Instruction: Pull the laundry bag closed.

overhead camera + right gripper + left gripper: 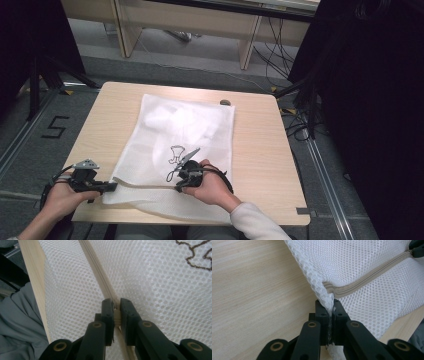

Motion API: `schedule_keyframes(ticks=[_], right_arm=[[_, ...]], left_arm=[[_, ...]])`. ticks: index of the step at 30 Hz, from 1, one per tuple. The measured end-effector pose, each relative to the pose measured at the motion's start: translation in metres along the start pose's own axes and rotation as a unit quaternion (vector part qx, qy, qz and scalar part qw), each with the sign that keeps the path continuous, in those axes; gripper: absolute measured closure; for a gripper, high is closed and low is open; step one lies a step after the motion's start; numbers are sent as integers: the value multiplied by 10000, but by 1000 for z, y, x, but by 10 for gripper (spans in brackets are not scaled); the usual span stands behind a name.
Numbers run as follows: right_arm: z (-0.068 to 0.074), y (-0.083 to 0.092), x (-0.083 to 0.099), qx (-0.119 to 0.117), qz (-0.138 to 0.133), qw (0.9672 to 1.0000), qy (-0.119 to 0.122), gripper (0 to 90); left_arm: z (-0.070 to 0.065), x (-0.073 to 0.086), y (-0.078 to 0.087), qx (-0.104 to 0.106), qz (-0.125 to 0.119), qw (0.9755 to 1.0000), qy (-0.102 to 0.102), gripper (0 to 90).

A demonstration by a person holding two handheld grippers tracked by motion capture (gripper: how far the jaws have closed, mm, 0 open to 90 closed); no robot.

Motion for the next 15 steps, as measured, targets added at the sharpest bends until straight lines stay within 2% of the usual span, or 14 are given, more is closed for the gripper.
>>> schedule_keyframes(ticks=[15], right_arm=[[-4,5,6,-20,-11,10000,-95,827]], left_arm=[[0,0,0,6,15,10000,-4,854]])
Point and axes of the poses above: each handheld gripper's, and its own axes: y roughly backward along the jaws, x roughly out of its underside, z roughly to its left, the point moved 7 cm from there along -y, roughly forward along the jaws, and after that the axes turned 11 degrees about -y, right-handed, at the moved point
